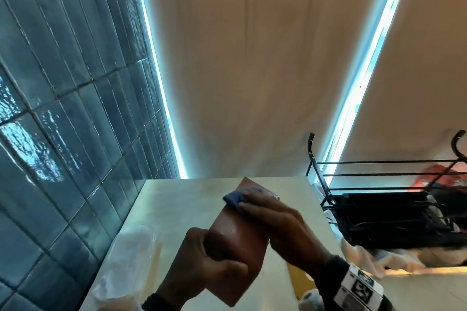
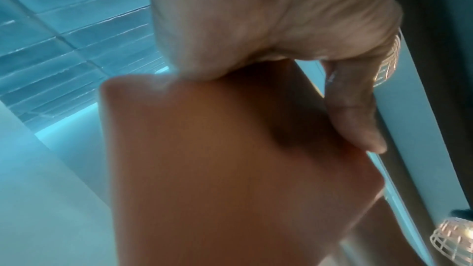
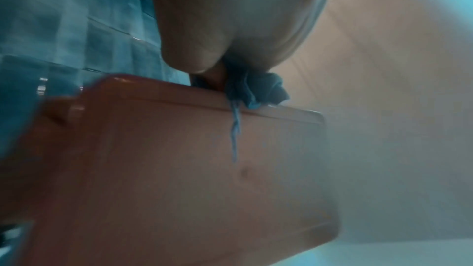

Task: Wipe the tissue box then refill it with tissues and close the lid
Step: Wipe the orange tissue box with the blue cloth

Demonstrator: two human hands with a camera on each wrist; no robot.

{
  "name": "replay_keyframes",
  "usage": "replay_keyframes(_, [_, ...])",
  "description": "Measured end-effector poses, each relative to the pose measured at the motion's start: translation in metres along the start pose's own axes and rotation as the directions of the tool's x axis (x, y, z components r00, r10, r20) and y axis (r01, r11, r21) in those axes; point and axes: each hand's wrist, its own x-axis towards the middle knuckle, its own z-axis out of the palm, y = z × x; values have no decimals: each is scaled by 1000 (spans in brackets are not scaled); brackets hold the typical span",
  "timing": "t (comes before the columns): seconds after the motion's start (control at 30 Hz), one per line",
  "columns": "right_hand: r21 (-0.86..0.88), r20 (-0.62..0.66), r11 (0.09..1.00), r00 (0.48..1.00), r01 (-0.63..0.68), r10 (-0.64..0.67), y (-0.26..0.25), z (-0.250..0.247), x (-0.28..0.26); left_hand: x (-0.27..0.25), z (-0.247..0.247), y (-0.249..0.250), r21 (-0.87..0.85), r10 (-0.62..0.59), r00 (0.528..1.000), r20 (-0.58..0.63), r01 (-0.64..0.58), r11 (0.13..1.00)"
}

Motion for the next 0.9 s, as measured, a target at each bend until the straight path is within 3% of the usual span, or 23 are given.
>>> replay_keyframes(0.1, [-95, -92, 981, 983, -169, 160, 31, 3, -5, -6, 5, 3, -1, -14, 991, -133, 14, 1000])
replay_keyframes(0.2, [-29, -201, 924, 907, -382, 369, 37, 3, -10, -9, 7, -1, 11, -37, 966, -254, 41, 999])
replay_keyframes(0.27, [122, -261, 848, 808, -516, 529, 31, 1, -11, -12, 8, -3, -5, -43, 968, -247, 43, 999])
replay_keyframes(0.33, [441, -268, 694, 654, -569, 707, 31, -1, -16, -12, 10, -3, -28, -45, 974, -222, 39, 999])
replay_keyframes(0.4, [711, -220, 510, 535, -484, 815, 31, -4, -23, -12, 11, -5, -55, -48, 983, -176, 39, 998])
replay_keyframes(0.47, [818, -176, 399, 480, -414, 859, 29, -7, -28, -12, 10, -7, -46, -71, 993, -91, 67, 997])
replay_keyframes(0.6, [937, -108, 242, 451, -251, 886, 21, -12, -30, -6, 10, -12, 111, -142, 982, 122, 129, 985])
replay_keyframes(0.67, [956, -106, 222, 479, -194, 872, 16, -13, -29, -2, 11, -14, 231, -220, 958, 185, 176, 957])
replay_keyframes(0.73, [953, -132, 247, 493, -176, 860, 12, -14, -28, 4, 10, -25, 217, -239, 939, 247, 187, 958])
replay_keyframes(0.8, [953, -149, 260, 506, -156, 849, 5, -17, -27, 8, 7, -32, 169, -240, 935, 262, 200, 965])
replay_keyframes(0.9, [958, -133, 245, 527, -148, 839, -7, -17, -30, 20, 8, -34, 204, -205, 960, 189, 166, 965])
